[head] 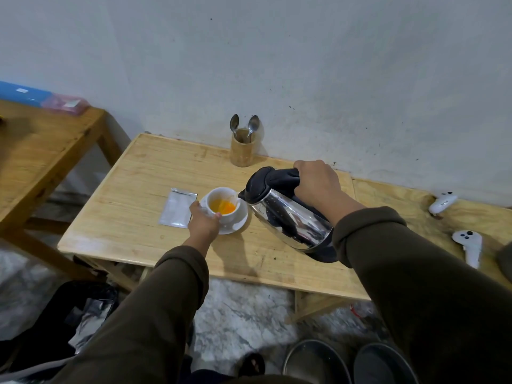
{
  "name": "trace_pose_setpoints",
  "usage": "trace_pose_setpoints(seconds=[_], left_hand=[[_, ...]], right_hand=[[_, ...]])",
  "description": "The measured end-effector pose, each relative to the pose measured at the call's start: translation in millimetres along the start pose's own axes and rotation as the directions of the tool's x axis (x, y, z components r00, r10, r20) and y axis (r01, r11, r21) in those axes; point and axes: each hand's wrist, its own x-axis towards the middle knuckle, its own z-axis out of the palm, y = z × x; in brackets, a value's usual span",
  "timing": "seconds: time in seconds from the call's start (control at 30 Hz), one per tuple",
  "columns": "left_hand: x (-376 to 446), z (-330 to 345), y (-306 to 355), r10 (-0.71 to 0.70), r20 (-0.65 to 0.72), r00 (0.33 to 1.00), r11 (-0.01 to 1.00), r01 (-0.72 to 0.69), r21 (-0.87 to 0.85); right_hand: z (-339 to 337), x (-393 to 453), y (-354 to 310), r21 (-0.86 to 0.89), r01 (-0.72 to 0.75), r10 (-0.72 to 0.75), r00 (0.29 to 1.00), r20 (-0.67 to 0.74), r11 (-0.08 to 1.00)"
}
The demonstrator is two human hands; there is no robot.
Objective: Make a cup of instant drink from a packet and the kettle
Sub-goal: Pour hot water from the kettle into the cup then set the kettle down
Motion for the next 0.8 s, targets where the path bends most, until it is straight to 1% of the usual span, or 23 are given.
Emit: trace_pose_setpoints(seconds=[0.27,0.4,0.8], left_hand=[[1.4,0.6,0.3,-0.006,-0.004,1.000,1.000,0.006,0.028],[1.4,0.7,-1.2,0.015,-0.018,1.000,0.998,-0.014,0.060],[1.5,0.5,0.8,-0.008,-0.008,1.000,1.000,0.008,0.024]], right_hand=[[1.0,0.6,0.8,0.000,-0.013,0.013,1.000,0.005,1.000],[0.7,1.0,0.0,0.007,0.010,-0.010,1.000,0.000,1.000],[0.9,2.5,-6.2,0.007,0.021,-0.021,1.000,-0.012,1.000]])
